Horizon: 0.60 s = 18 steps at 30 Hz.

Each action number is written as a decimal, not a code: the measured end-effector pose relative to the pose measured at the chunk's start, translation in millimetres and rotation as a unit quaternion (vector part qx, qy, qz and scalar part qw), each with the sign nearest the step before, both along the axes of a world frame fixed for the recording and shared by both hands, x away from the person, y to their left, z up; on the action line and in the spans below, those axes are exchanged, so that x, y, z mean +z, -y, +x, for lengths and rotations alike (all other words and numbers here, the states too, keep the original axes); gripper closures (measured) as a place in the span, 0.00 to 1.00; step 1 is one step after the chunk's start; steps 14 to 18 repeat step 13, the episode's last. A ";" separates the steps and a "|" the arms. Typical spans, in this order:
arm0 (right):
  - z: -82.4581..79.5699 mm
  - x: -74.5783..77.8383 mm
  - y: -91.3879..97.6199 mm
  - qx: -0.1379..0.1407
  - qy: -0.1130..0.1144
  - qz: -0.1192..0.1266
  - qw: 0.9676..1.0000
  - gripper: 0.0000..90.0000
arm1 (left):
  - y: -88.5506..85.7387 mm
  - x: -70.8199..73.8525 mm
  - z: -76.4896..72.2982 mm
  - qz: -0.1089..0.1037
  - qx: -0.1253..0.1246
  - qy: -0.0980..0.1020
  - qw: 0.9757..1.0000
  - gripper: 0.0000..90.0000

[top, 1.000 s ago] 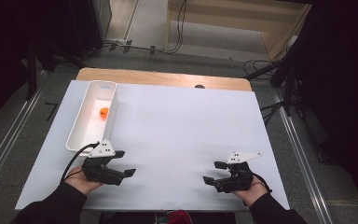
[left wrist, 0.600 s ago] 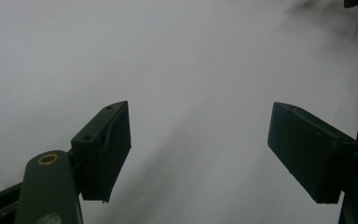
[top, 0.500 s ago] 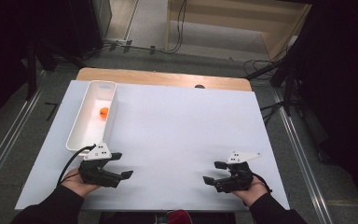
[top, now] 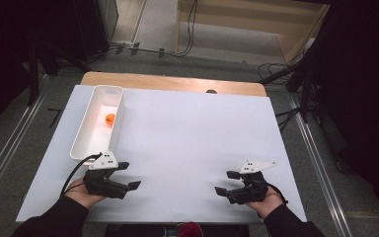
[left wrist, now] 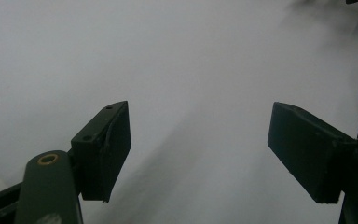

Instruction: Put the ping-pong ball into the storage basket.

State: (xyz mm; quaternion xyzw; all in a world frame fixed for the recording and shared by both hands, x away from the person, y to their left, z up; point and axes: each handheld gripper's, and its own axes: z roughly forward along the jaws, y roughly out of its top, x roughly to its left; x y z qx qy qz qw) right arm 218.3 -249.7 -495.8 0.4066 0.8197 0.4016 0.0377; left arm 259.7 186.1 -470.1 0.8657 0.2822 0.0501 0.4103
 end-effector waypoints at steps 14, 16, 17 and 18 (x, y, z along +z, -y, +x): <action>0.0 -0.2 -0.1 0.001 0.000 -0.001 1.000 0.22 | 0.1 -0.5 0.0 0.000 0.001 -0.001 1.000 0.24; 0.0 -0.2 -0.1 0.001 0.000 -0.001 1.000 0.22 | 0.1 -0.5 0.0 0.000 0.001 -0.001 1.000 0.24; 0.0 -0.2 -0.1 0.001 0.000 -0.001 1.000 0.22 | 0.1 -0.5 0.0 0.000 0.001 -0.001 1.000 0.24; 0.0 -0.2 -0.1 0.001 0.000 -0.001 1.000 0.22 | 0.1 -0.5 0.0 0.000 0.001 -0.001 1.000 0.24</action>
